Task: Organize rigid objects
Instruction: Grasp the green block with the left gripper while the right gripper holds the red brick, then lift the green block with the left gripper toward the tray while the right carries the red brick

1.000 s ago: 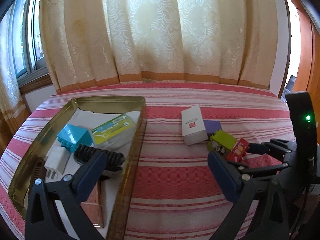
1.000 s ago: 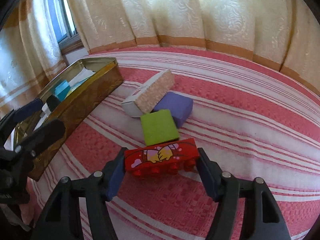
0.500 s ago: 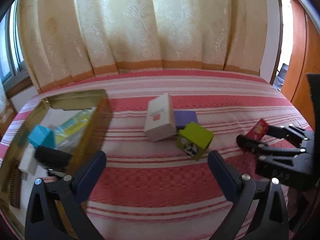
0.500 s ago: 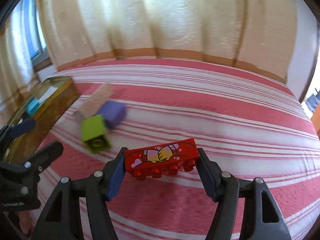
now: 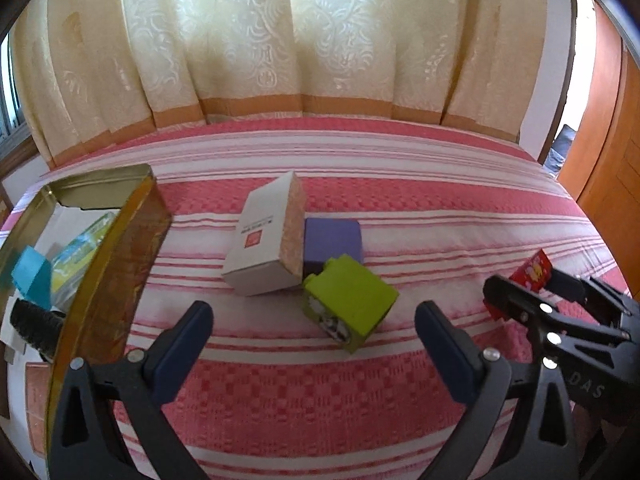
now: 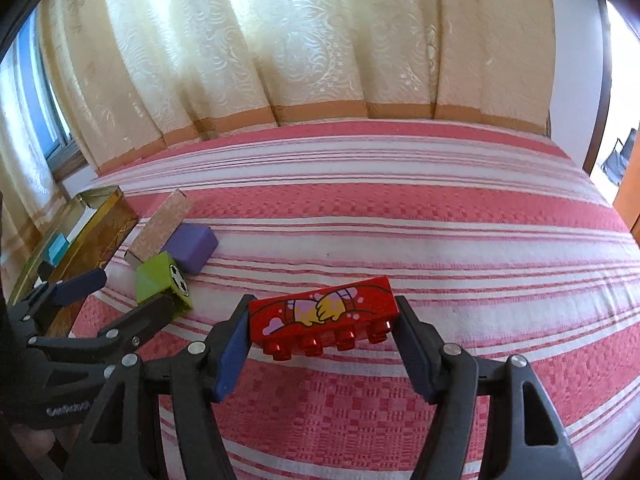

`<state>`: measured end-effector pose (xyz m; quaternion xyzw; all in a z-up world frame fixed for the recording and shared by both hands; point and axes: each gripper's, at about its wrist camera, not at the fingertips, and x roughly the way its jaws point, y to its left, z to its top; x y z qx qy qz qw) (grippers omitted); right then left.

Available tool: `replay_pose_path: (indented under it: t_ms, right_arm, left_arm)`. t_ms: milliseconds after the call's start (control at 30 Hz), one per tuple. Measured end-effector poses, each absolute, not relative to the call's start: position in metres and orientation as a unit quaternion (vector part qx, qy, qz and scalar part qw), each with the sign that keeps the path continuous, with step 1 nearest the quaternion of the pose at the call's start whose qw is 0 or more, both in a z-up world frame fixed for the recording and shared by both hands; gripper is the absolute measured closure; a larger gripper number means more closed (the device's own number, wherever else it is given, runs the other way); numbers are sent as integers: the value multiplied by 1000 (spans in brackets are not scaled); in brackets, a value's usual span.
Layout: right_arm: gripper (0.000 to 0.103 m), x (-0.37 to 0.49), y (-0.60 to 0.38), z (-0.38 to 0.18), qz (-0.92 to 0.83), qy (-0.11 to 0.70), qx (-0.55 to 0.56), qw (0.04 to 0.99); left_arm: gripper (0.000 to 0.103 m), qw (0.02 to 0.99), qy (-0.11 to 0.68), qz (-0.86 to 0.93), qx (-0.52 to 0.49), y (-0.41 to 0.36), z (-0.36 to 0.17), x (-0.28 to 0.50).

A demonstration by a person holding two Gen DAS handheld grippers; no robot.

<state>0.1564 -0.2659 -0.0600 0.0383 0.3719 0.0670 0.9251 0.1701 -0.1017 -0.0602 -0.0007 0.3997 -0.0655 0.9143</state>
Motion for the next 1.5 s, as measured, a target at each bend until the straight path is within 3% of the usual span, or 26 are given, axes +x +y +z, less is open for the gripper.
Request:
replay_pose_path:
  t_ms: [267,333,400,433,1500]
  right_arm:
    - [35,154,-263,-58,55,366,23,929]
    - [35,154,-262,-58,54,367,22,929]
    - [35,153,-262,-58,55,366,22,929]
    - [35,153,-262,-58,55,365,21,929]
    - [35,124,-234,-36,50,277,4,960]
  left_arm:
    - [13,907,414,-69,5,-107,-66,180]
    - [24,904,422,-74,6,-108,-68,182]
    - [49,900,429,-80,5,-108,-71,183]
    - [52,900,428,-79,7,-109,-70,183]
    - [53,947,315,-43,-34,-57,-38,137]
